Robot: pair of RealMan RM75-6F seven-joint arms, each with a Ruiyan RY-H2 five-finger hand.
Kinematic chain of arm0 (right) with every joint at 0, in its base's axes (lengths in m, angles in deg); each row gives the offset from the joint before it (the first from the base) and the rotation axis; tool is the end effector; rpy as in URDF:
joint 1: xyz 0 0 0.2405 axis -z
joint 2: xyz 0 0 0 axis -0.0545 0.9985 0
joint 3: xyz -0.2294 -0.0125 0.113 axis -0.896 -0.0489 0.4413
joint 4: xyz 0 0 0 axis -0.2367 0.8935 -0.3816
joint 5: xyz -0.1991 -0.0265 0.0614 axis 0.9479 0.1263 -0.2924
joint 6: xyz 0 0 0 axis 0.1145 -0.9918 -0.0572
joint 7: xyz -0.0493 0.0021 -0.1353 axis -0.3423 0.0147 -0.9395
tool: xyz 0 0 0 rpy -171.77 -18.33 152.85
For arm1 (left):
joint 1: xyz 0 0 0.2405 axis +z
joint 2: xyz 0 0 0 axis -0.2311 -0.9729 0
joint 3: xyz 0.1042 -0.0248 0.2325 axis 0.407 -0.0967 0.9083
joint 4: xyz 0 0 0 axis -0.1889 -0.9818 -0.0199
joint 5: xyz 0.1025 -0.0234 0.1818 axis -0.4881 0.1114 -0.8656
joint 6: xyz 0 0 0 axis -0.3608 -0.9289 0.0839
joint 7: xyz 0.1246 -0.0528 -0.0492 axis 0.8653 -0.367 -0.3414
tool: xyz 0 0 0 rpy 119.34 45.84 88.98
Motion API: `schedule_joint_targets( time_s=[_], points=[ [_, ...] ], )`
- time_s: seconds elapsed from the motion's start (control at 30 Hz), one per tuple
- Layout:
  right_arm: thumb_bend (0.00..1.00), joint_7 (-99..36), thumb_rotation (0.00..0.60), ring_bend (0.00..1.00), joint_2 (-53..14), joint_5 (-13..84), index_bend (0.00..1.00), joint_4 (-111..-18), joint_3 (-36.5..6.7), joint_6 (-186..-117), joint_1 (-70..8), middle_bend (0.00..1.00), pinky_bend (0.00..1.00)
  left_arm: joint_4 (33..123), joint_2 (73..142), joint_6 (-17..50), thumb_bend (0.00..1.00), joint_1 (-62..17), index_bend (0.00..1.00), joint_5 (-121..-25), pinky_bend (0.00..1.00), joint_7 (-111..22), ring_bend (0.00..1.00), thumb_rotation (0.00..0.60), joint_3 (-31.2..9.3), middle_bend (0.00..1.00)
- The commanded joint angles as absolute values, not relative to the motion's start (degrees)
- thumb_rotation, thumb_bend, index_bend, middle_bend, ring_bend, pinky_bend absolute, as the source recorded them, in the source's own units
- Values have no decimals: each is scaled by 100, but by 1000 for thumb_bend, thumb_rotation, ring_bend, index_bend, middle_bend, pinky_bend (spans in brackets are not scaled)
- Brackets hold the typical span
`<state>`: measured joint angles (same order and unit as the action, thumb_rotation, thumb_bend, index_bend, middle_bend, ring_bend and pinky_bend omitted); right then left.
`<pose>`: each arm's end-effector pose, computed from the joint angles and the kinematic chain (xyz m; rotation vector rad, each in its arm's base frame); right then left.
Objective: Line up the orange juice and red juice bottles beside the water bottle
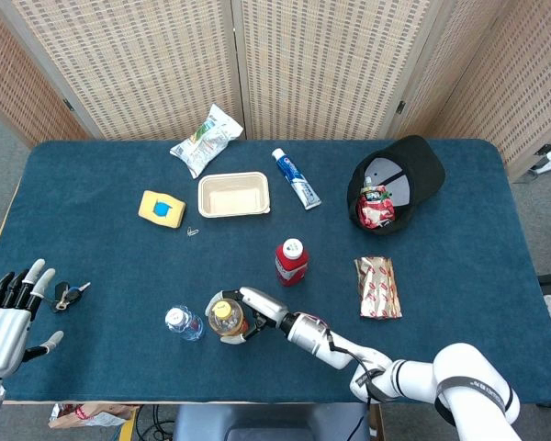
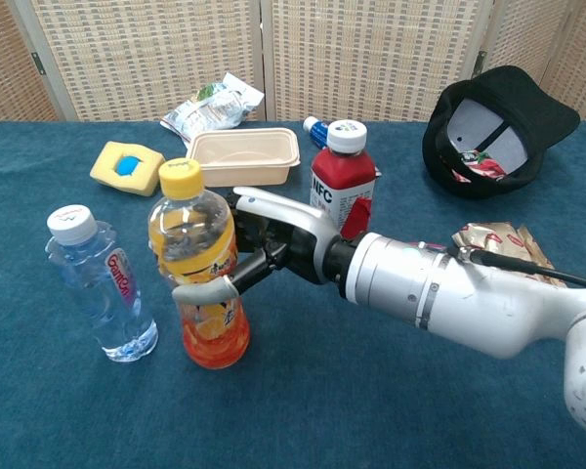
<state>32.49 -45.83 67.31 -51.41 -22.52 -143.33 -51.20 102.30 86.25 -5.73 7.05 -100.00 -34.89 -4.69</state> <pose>-0.0564 -0.3031 -0.1284 -1.8056 1.9068 -1.4515 -0.2891 0.1839 0.1643 -1.4761 -0.7530 -0.8369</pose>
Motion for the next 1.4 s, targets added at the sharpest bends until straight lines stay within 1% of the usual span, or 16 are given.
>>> schedule_joint_targets(
  time_s=[0.03, 0.1, 0.23, 0.33, 0.47, 0.83, 1.07, 1.13, 1.2, 1.23, 1.4],
  points=[
    [174, 3243, 600, 255, -4570, 6748, 480, -5147, -2270, -14365, -5125, 357, 249, 10226, 8625, -579, 133, 709, 56, -9997, 0, -3493, 8, 600, -472, 0],
    [136, 3230, 600, 213, -4557, 6766, 400, -5156, -2288, -14405, -5121, 311, 214, 10225, 8625, -582, 133, 708, 56, -9998, 0, -3496, 8, 600, -476, 0],
    [101, 3151, 600, 131, -4497, 6795, 269, -5194, -2305, -14524, -5091, 223, 142, 10222, 8630, -579, 133, 697, 56, -10012, 0, -3495, 8, 600, -484, 0],
    [99, 3032, 600, 104, -4378, 6826, 218, -5297, -2307, -14657, -5053, 190, 118, 10229, 8632, -567, 133, 683, 56, -10024, 0, -3490, 8, 600, -489, 0],
    [100, 2738, 600, 95, -4067, 6929, 207, -5613, -2323, -14905, -4984, 180, 105, 10255, 8629, -564, 133, 667, 56, -10037, 0, -3471, 8, 600, -501, 0],
    [99, 1485, 600, 95, -2656, 7055, 207, -7109, -2353, -15625, -4552, 182, 104, 10338, 8649, -514, 133, 611, 56, -10104, 0, -3387, 8, 600, -496, 0],
    [98, 654, 600, 94, -1905, 6863, 207, -7573, -2378, -15912, -4132, 184, 104, 10418, 8601, -643, 133, 672, 56, -10198, 0, -3337, 8, 600, -467, 0],
    [76, 512, 600, 87, -1770, 6769, 204, -7639, -2337, -15981, -4029, 182, 104, 10446, 8601, -629, 133, 676, 56, -10201, 0, -3308, 8, 600, -452, 0],
    [15, 401, 600, 65, -1659, 6689, 183, -7693, -2301, -15994, -3961, 166, 96, 10473, 8615, -630, 133, 666, 56, -10226, 0, -3308, 8, 600, -454, 0],
    [2, 349, 600, 54, -1622, 6651, 166, -7708, -2279, -15993, -3938, 154, 90, 10480, 8622, -639, 133, 662, 56, -10243, 0, -3301, 7, 600, -458, 0],
    [0, -6, 600, 23, -1496, 6342, 61, -7685, -2135, -15808, -3875, 114, 66, 10505, 8627, -654, 133, 655, 56, -10300, 0, -3273, 7, 600, -453, 0]
  ],
)
